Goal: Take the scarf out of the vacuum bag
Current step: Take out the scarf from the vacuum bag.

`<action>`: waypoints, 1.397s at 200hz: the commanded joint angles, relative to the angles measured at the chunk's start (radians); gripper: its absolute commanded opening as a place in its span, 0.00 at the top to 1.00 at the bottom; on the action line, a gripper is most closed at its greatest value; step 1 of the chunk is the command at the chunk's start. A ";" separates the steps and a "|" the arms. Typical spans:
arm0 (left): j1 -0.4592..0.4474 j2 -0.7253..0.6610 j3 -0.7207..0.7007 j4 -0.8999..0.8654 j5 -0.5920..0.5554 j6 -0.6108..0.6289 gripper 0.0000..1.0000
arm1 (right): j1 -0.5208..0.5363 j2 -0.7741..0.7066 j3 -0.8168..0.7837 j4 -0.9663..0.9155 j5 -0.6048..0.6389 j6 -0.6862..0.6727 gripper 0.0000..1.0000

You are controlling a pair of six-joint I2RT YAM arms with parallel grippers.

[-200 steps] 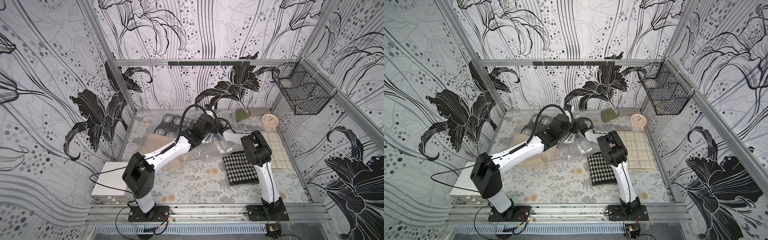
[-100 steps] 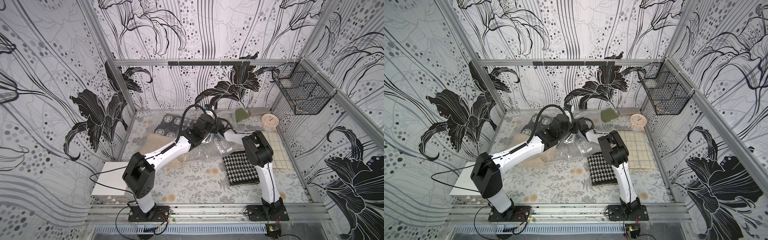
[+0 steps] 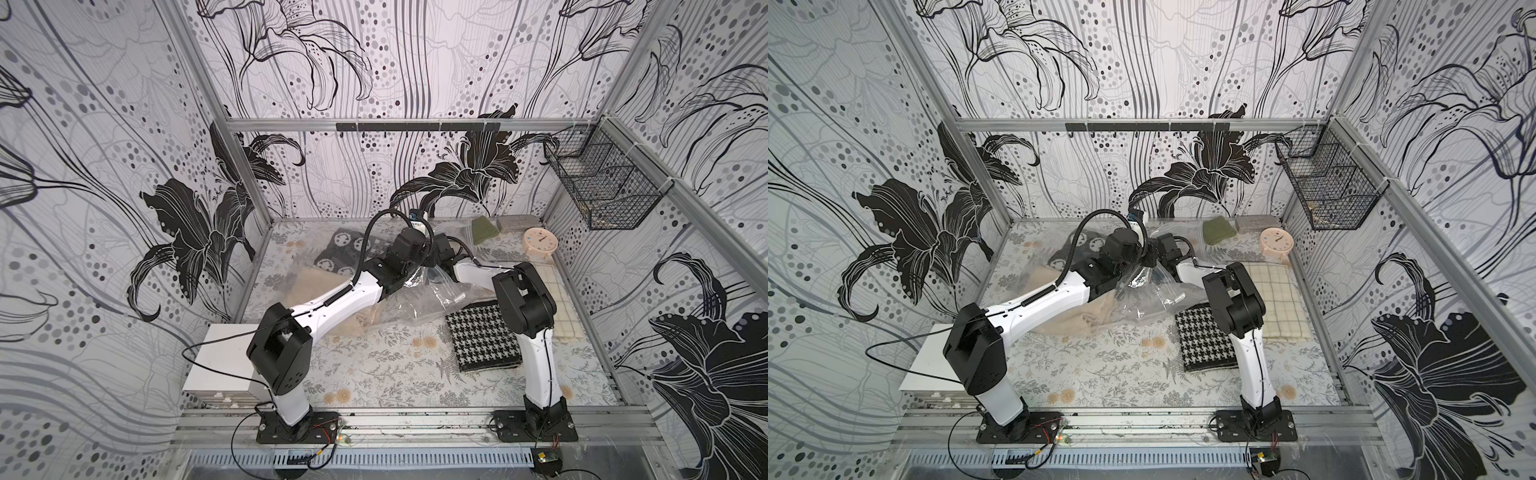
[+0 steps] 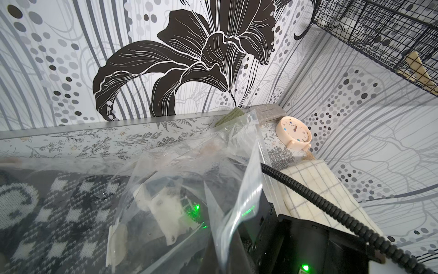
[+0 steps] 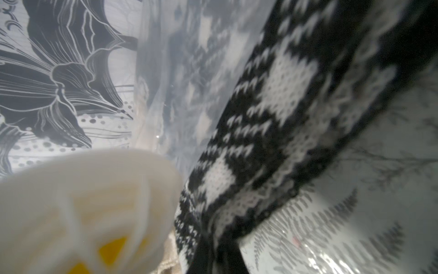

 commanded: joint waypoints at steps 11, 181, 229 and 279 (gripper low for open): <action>0.013 0.012 -0.001 0.040 -0.010 -0.002 1.00 | -0.008 -0.070 0.023 -0.191 0.067 -0.125 1.00; 0.042 0.033 -0.009 0.046 0.022 -0.030 1.00 | -0.019 -0.065 0.020 -0.190 0.041 -0.147 1.00; 0.116 0.032 -0.047 0.048 0.016 -0.028 1.00 | 0.030 0.068 0.213 -0.214 0.019 -0.102 1.00; 0.145 0.030 -0.071 0.047 0.024 -0.029 1.00 | 0.018 0.041 0.160 -0.218 0.014 -0.110 1.00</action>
